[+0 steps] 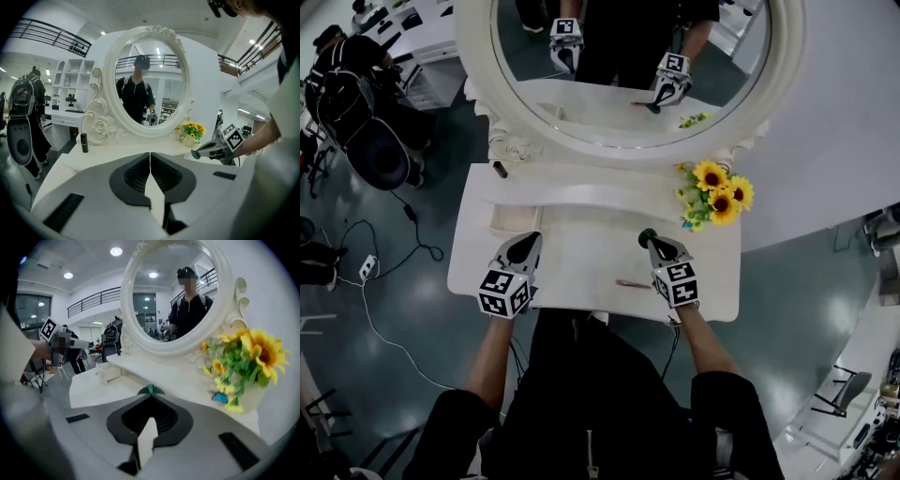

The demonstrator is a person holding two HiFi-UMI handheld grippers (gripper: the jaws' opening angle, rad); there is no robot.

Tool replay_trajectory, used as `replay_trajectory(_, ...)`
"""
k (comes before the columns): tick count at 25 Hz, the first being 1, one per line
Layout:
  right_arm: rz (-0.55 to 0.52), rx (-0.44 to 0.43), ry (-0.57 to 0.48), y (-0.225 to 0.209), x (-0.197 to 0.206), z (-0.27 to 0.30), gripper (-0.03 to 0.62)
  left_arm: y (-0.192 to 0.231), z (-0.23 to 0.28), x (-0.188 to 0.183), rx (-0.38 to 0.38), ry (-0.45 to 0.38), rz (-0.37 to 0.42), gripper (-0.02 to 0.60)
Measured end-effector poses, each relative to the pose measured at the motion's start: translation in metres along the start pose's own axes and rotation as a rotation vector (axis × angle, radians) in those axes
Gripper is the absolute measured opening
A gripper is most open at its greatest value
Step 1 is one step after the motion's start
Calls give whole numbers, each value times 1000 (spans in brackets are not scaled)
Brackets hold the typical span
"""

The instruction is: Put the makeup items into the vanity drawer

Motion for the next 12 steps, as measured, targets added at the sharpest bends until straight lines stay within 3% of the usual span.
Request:
replay_trajectory(5,46,100,-214,-23,-68,-23,6,7,2,-6,0,-24,3,21)
replay_trajectory(12,58,95,-231,-19,-90,-18,6,18,2,-19,-3,-55,15,21)
Point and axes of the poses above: the fingertips, and each gripper's own axes: z forward along the fingers, y to its left, x out of its underside, the point moved 5 cm from there along -z, backward along the fingers, and after that the axes turned 15 degrees about x, right-handed, at the moved point
